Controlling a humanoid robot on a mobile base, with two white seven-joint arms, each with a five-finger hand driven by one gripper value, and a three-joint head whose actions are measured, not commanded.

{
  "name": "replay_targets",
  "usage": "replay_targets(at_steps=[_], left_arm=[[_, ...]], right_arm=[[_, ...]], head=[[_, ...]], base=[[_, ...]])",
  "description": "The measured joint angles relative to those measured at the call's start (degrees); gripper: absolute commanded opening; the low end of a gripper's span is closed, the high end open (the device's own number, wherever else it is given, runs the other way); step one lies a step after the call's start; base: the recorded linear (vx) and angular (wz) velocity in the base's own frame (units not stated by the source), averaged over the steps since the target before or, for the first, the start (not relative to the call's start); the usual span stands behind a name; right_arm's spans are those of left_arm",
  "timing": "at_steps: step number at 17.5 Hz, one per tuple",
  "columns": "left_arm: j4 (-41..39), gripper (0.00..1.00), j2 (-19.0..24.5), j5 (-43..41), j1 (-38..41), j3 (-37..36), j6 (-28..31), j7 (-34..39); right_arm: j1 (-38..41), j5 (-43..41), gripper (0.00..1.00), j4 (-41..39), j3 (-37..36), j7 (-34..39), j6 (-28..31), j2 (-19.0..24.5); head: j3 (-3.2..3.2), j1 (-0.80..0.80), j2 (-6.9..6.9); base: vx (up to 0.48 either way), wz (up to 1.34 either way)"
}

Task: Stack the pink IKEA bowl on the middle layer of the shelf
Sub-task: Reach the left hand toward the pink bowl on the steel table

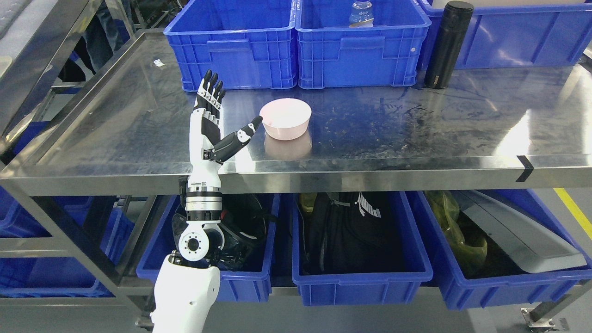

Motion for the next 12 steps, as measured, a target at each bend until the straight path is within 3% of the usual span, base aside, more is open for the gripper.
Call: replay_targets(at_steps=[7,9,12], left_arm=[[-0.2,1.0,2.3,-3.3,-0.4,-0.1,-2.2,-2.0],[-0.2,1.0,5.1,-7.9,-1.9,-0.1,-1.7,-6.6],[-0.4,1.0,9.4,-16.8,-5.5,-0.1,1.1,-19.1]], right_arm=[[0.0,0.0,1.0,0.0,0.0,0.0,0.0,0.0],[0.0,0.0,1.0,0.0,0.0,0.1,0.0,0.0],[0.0,0.0,1.0,0.0,0.0,0.2,0.0,0.0]], head=[[0.0,0.0,0.0],[0.0,0.0,0.0],[0.0,0.0,0.0]], base=[[0.117,-0.04],[0.017,-0.01],[0.005,0.02]])
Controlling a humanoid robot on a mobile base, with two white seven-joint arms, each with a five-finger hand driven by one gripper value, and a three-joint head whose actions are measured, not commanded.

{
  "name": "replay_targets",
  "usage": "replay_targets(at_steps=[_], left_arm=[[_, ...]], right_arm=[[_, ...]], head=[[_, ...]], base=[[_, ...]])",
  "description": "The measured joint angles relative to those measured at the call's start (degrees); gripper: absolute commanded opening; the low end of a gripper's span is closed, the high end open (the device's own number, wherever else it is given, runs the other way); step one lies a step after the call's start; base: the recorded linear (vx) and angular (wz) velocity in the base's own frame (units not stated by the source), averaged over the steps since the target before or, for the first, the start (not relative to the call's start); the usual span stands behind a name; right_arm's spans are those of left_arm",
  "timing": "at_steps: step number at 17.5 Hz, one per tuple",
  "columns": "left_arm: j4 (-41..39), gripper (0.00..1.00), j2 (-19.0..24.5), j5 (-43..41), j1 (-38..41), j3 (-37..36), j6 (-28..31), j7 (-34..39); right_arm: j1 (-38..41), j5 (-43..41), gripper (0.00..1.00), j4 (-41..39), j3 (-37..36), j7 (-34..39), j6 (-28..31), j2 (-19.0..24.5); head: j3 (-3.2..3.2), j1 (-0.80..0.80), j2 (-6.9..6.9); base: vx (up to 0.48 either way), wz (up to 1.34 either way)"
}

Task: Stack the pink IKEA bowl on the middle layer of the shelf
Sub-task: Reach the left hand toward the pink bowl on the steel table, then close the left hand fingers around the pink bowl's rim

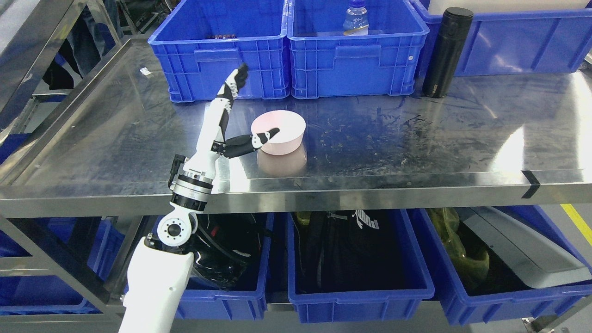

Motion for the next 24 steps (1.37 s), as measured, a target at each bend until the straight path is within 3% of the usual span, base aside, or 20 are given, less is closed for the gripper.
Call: replay_targets(at_steps=[3,10,17,24], left_arm=[[-0.4,0.93,3.9,-8.1,-4.2,0.0,3.9,-14.0],[-1.1,1.0,7.2,-21.1,-14.3,-0.5,11.6,-34.1],[-0.6,0.93,6.7,-27.5,-22.2,-5.5,20.0,-42.8],[1.6,0.89,6.4,-29.9,-26.1,-11.5,21.9,-47.5]], right_arm=[[0.0,0.0,1.0,0.0,0.0,0.1,0.0,0.0],[0.0,0.0,1.0,0.0,0.0,-0.1,0.0,0.0],[0.0,0.0,1.0,0.0,0.0,-0.2,0.0,0.0],[0.0,0.0,1.0,0.0,0.0,-0.2,0.0,0.0]], head=[[0.0,0.0,0.0],[0.0,0.0,0.0],[0.0,0.0,0.0],[0.0,0.0,-0.02]], base=[[0.006,0.02],[0.007,-0.02],[0.006,0.0],[0.014,0.0]])
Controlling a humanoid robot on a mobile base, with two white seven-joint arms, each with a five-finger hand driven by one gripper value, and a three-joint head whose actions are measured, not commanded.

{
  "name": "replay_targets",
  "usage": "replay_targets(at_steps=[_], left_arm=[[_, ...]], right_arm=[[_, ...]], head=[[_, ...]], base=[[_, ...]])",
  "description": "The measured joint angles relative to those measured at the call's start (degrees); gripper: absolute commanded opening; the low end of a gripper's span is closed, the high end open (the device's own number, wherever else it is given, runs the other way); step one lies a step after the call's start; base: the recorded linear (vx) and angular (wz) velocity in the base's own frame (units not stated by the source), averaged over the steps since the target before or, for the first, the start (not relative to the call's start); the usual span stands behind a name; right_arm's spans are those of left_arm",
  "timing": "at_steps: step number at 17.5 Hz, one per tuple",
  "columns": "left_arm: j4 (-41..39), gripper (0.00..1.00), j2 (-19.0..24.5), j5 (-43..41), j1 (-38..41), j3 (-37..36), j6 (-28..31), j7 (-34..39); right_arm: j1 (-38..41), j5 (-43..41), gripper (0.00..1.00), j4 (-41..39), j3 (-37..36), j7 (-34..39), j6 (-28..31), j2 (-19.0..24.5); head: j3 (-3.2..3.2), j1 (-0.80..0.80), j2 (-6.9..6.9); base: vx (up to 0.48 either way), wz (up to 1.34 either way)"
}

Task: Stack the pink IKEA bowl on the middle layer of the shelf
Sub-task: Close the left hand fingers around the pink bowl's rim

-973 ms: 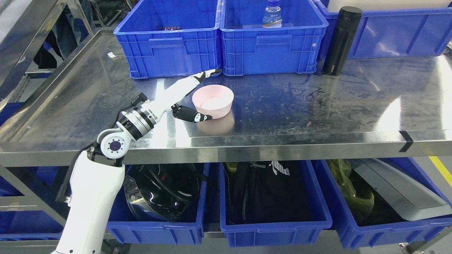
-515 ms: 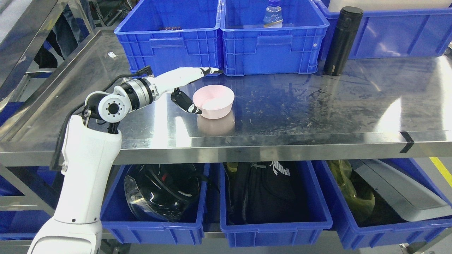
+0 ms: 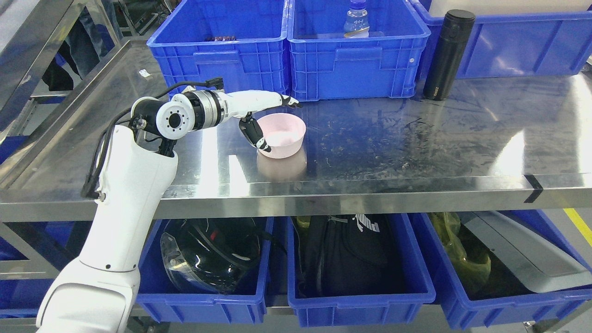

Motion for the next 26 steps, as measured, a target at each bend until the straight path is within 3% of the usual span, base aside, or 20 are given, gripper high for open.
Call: replay_targets(at_steps=[6,13,18,19,21,26], left_arm=[[3.1,0.79,0.7,-0.8,-2.3,-3.1,0.6,-0.5],[8.9,0.68,-0.8,-1.4,-5.0,-5.8,-2.7,-0.5],[11.0,0.42,-1.4,-1.5,-5.2,-7.1,-3.6,-3.0],[11.3,0.25,-1.5,-1.5,-5.1,-7.2,-4.2,-3.4],[11.8,0.03,-1.8,-1.5,-4.9,-6.7,-6.1,-3.7],[13.1,0.0,-3.5,-1.4,-4.1,-2.5,-16.2,-5.1]], right_arm=[[0.0,0.0,1.0,0.0,0.0,0.0,0.0,0.0],[0.0,0.0,1.0,0.0,0.0,0.0,0.0,0.0],[0.0,0.0,1.0,0.0,0.0,0.0,0.0,0.0],[0.0,0.0,1.0,0.0,0.0,0.0,0.0,0.0],[0.0,0.0,1.0,0.0,0.0,0.0,0.0,0.0],[0.0,0.0,1.0,0.0,0.0,0.0,0.0,0.0]], head=[[0.0,0.0,0.0],[0.0,0.0,0.0],[0.0,0.0,0.0],[0.0,0.0,0.0],[0.0,0.0,0.0],[0.0,0.0,0.0]], base=[[0.02,-0.01],[0.018,0.0],[0.021,0.01],[0.022,0.0],[0.012,0.01],[0.007,0.03]])
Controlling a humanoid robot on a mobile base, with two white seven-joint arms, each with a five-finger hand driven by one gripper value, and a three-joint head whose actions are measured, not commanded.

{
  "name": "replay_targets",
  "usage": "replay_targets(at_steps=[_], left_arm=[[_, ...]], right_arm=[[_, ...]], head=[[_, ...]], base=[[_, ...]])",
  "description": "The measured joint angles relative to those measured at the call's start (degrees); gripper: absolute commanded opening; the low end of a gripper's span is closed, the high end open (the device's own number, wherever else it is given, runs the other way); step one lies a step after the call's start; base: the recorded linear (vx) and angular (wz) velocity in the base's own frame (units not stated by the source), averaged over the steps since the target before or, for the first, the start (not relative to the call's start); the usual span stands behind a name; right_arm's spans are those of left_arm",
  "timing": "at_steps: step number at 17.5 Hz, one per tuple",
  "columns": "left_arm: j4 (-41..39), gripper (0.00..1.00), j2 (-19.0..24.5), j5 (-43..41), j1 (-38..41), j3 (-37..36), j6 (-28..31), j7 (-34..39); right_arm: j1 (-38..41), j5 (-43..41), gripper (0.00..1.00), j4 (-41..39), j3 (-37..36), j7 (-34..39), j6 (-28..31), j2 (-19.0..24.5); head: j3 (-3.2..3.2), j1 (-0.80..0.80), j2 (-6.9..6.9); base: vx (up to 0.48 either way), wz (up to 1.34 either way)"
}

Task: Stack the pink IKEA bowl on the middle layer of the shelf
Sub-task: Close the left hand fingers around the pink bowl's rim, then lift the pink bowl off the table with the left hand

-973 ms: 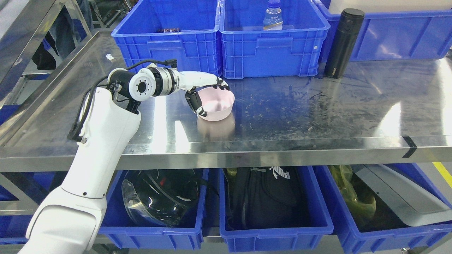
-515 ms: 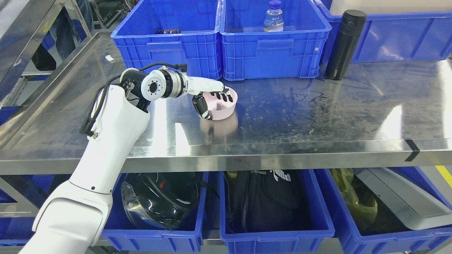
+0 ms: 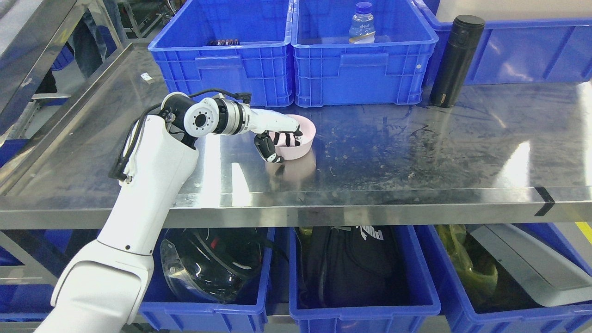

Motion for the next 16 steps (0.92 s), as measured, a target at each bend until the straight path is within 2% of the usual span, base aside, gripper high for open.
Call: replay_targets(at_steps=[5,12,16], left_arm=[[-0.3,0.0,-2.0,0.5,0.8,7.2,-9.4,-1.3],[-5.5,0.0,-4.3,4.7,2.5,17.1,-13.4,-3.1],[-8.5,0.0,-6.4,6.4,3.2,21.1,-18.2,-3.1]], right_arm=[[0.0,0.0,1.0,0.0,0.0,0.0,0.0,0.0],[0.0,0.0,1.0,0.0,0.0,0.0,0.0,0.0],[0.0,0.0,1.0,0.0,0.0,0.0,0.0,0.0]], head=[[0.0,0.0,0.0],[0.0,0.0,0.0],[0.0,0.0,0.0]], base=[[0.0,0.0],[0.0,0.0],[-0.007,0.12]])
